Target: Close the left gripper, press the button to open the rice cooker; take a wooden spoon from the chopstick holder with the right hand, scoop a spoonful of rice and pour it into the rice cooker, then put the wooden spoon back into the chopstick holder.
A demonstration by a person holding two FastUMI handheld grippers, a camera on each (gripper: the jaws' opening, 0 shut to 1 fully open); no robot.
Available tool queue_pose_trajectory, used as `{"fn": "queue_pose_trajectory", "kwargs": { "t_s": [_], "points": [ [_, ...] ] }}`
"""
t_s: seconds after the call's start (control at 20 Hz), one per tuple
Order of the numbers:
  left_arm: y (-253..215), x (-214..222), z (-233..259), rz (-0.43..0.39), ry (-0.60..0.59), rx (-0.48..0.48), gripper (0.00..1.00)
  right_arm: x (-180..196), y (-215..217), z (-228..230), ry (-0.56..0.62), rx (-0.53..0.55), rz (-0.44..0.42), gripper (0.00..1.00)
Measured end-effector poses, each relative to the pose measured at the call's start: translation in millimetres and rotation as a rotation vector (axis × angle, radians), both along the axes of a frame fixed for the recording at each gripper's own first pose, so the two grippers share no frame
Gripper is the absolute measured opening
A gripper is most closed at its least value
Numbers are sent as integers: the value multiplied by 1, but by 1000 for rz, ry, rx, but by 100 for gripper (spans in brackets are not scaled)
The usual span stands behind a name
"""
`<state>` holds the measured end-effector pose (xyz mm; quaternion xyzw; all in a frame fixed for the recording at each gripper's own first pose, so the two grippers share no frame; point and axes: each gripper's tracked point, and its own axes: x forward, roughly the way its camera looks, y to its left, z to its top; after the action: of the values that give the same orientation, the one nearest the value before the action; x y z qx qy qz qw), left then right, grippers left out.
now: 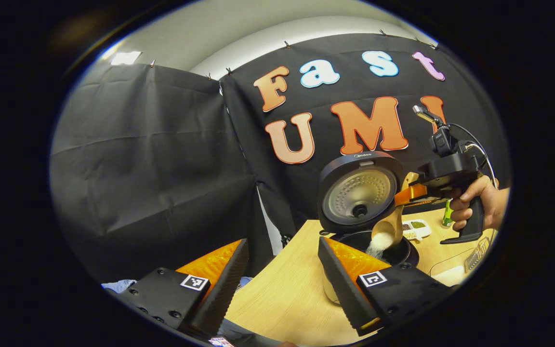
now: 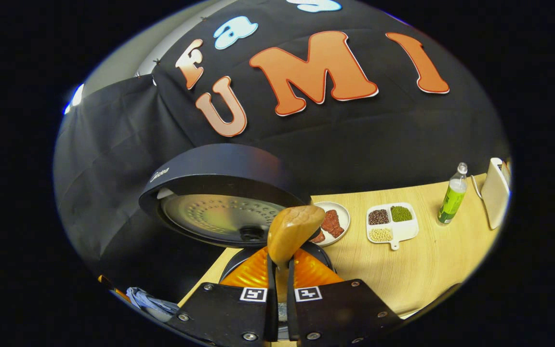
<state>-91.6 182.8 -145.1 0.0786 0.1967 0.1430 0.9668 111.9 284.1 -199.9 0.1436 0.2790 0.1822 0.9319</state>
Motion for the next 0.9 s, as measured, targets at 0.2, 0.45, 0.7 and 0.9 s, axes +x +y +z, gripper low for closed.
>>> {"fn": "queue_pose_trajectory", "kwargs": {
  "t_s": [0.2,0.45,0.7,0.9],
  "points": [
    [-1,-1,1,-4,-3,2,89,1,7,11,-59,-61,24,7],
    [2,-4,-5,7,14,0,100,-7,23,16,-122,-119,85,7],
    [7,-7,-4,19,11,2,89,-11,35,27,-172,-159,129,7],
    [10,-9,-4,27,12,1,89,-16,45,34,-218,-193,172,7]
  ]
}}
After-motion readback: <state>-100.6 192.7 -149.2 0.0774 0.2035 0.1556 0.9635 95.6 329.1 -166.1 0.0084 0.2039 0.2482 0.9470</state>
